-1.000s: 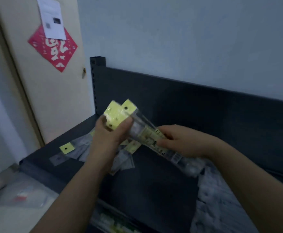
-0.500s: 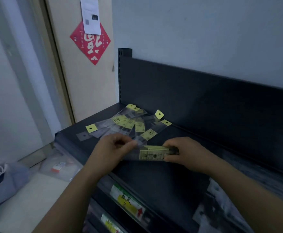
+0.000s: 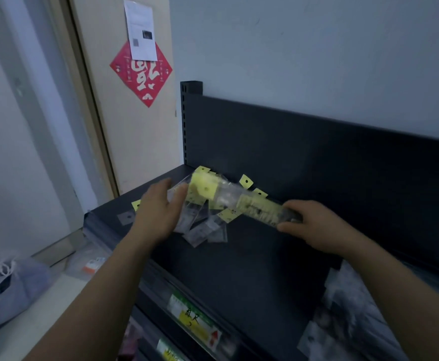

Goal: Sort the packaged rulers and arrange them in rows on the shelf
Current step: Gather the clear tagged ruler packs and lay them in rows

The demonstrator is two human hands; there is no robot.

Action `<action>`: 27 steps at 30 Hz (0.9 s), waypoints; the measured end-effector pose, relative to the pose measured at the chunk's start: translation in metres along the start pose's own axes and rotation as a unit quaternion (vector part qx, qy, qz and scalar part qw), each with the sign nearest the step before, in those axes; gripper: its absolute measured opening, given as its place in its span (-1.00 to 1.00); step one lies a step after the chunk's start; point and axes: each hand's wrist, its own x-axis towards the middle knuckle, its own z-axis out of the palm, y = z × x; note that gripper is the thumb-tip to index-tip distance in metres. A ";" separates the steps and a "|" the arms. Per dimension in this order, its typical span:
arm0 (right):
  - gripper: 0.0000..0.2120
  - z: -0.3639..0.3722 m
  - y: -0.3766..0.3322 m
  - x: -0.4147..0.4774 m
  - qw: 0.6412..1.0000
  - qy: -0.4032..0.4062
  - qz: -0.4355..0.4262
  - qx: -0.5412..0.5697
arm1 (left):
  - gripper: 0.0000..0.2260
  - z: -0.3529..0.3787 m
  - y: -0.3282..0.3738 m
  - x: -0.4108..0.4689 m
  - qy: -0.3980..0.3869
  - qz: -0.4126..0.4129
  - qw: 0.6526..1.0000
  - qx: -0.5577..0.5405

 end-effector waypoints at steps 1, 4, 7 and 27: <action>-0.88 -0.007 0.002 0.001 1.000 0.018 0.011 0.012 | -0.26 0.003 -0.004 0.014 -0.006 -0.009 0.997 0.070; -0.92 -0.016 0.008 -0.001 0.995 0.063 0.046 0.061 | -0.10 0.016 -0.005 0.042 -0.096 -0.064 0.962 0.248; -0.86 -0.018 0.012 -0.003 0.990 0.076 0.072 0.098 | 0.09 0.027 0.004 0.059 -0.184 -0.106 0.938 0.273; -0.87 -0.036 0.026 -0.042 0.978 0.096 0.092 0.161 | -0.20 0.108 0.115 -0.083 -0.222 0.000 0.888 0.402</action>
